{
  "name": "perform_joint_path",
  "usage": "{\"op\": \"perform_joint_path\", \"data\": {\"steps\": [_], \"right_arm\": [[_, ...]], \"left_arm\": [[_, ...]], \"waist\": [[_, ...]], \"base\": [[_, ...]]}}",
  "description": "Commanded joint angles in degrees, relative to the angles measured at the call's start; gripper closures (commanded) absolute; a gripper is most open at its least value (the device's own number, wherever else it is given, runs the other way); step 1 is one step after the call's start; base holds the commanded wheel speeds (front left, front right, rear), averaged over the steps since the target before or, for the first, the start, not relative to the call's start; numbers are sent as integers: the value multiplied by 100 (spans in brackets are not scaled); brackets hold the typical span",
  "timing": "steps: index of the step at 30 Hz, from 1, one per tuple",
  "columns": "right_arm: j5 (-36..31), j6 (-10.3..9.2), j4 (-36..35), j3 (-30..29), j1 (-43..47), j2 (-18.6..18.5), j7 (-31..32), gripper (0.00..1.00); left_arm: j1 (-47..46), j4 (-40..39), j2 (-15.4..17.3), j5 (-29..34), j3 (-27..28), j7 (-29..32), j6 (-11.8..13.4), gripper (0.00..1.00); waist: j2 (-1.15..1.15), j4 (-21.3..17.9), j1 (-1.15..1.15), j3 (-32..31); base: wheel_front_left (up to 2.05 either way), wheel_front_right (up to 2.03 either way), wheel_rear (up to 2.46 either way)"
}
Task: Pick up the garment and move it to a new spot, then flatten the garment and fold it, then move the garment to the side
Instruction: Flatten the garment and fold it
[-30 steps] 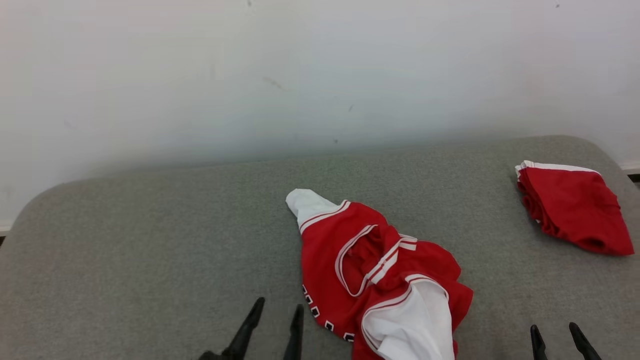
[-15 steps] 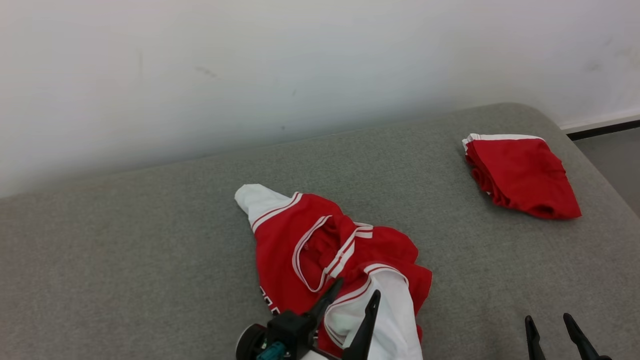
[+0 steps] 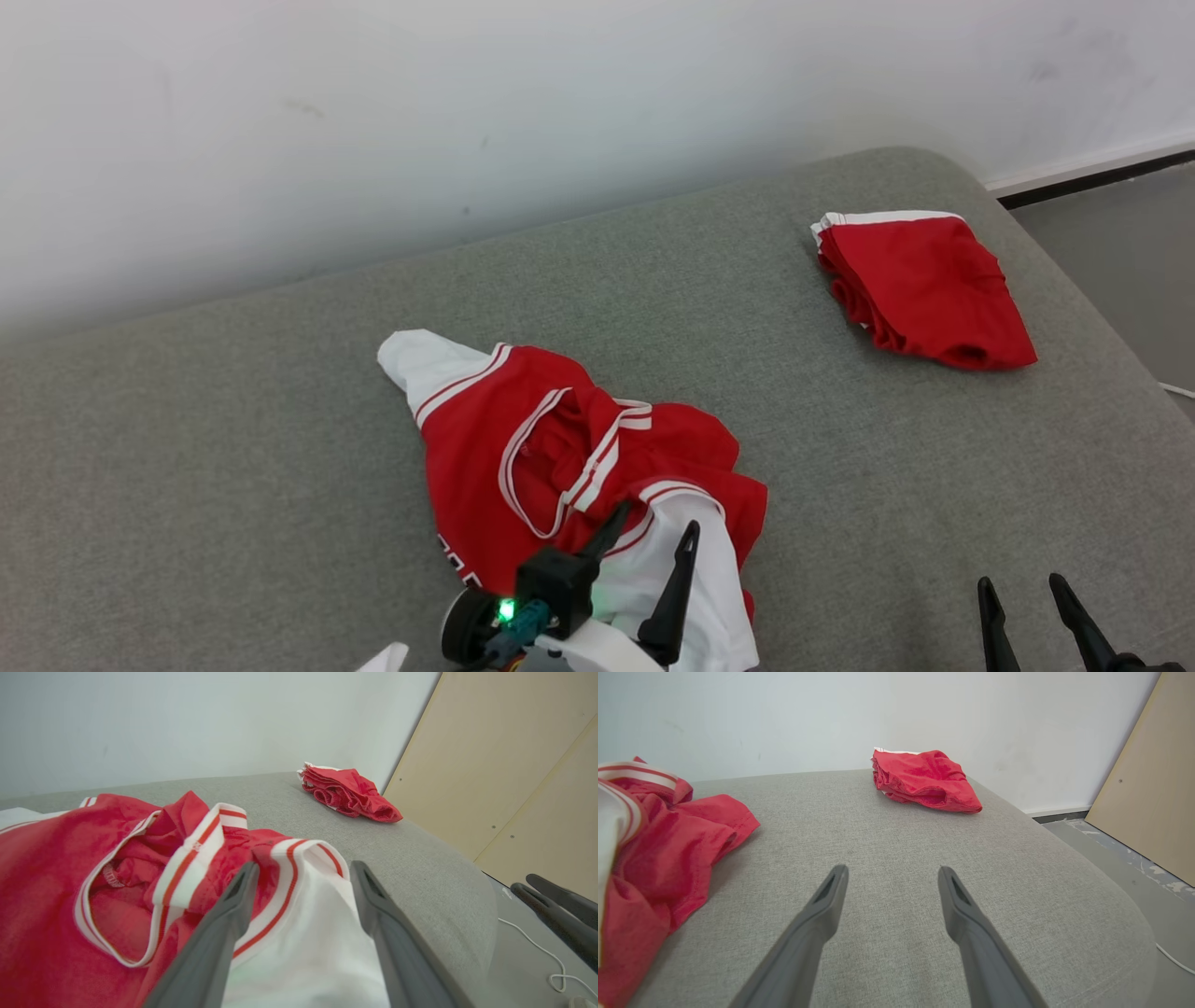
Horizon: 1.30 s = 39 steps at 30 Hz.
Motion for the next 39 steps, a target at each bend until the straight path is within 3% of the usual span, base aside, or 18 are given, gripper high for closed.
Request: {"op": "perform_joint_path", "data": {"steps": [1,8,9,10,12,21,26,30,39], "right_arm": [[64,-16,-19,-22,-85,16,4,0],[62,-16,-28,-18,-130,68,4,0],[66,-16,-26,-15,-141,71,4,0],[71,-16,-23,-15,-154,74,4,0],[72,-16,-19,-16,-175,78,4,0],[43,-16,26,-123,-64,89,4,0],[19,-16,36,-118,0,58,4,0],[14,-16,44,-125,29,42,4,0],[18,-16,84,-71,87,46,4,0]], "left_arm": [[-74,56,25,-31,-24,-17,11,0],[-301,292,25,-115,-147,18,66,0],[-342,348,25,-124,-171,35,68,5],[-376,407,25,-127,-194,42,59,52],[-433,500,25,-173,-224,49,28,100],[-539,292,46,-521,114,-8,-18,100],[-500,-287,360,-841,558,62,-42,100],[-638,-975,940,-1009,892,456,-77,100],[-1147,-2279,2604,-1266,1789,1714,-15,100]], "waist": [[0,-25,0,43],[0,-71,0,196],[0,-74,0,216],[0,-76,0,232],[0,-79,0,258],[0,130,0,209],[0,341,0,72],[0,501,0,-27],[0,683,0,-174]], "base": [[0,0,0],[0,0,0],[0,0,0],[0,0,0],[0,0,0],[0,0,0],[0,0,0],[0,0,0],[0,0,0]]}}
